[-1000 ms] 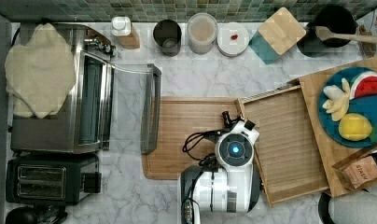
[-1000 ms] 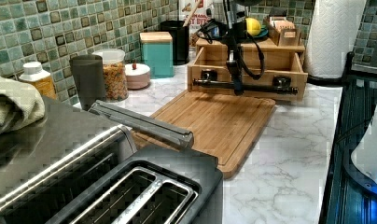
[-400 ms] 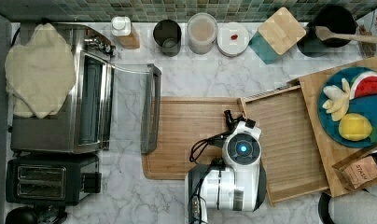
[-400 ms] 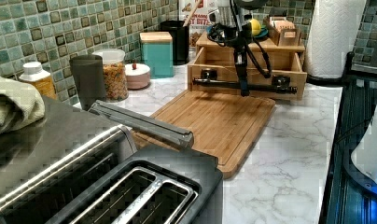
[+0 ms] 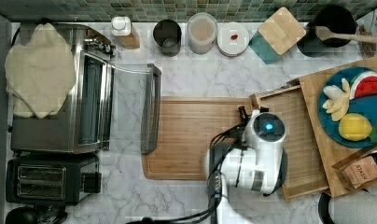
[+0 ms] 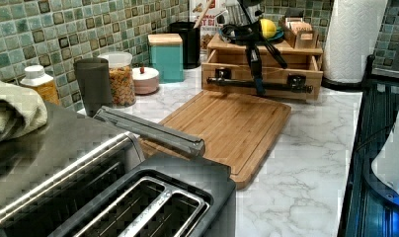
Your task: Close the drawer.
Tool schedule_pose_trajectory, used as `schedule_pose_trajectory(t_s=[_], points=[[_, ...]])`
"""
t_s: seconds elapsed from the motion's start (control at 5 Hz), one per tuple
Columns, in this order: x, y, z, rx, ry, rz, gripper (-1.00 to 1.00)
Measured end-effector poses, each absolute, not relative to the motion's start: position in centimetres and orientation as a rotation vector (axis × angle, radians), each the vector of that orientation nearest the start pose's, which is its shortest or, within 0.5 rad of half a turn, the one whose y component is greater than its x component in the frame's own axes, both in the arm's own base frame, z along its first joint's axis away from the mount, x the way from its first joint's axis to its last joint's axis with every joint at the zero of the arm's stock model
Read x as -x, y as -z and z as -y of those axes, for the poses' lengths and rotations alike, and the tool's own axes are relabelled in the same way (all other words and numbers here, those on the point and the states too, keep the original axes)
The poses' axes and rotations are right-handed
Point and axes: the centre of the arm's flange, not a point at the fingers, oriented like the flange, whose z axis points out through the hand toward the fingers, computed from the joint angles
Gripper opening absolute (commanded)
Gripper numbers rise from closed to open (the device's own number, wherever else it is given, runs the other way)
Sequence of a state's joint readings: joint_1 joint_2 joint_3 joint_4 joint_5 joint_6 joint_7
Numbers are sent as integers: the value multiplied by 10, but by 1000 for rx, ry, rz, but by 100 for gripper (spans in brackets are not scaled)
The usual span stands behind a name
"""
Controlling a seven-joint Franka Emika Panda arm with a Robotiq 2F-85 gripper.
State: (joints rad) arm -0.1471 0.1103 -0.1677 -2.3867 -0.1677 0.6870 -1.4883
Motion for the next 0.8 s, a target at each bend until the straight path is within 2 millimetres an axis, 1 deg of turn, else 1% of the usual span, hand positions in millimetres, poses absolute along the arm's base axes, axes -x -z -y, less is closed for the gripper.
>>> schedule_pose_trajectory(t_s=[0.2,0.4,0.6,0.8], points=[[-460,-260,211,3021,-388,668,-100],[-466,-263,280,3102,-321,513,-100],[-468,-264,300,3124,-275,444,-100],[-468,-264,297,3127,-265,450,-100]])
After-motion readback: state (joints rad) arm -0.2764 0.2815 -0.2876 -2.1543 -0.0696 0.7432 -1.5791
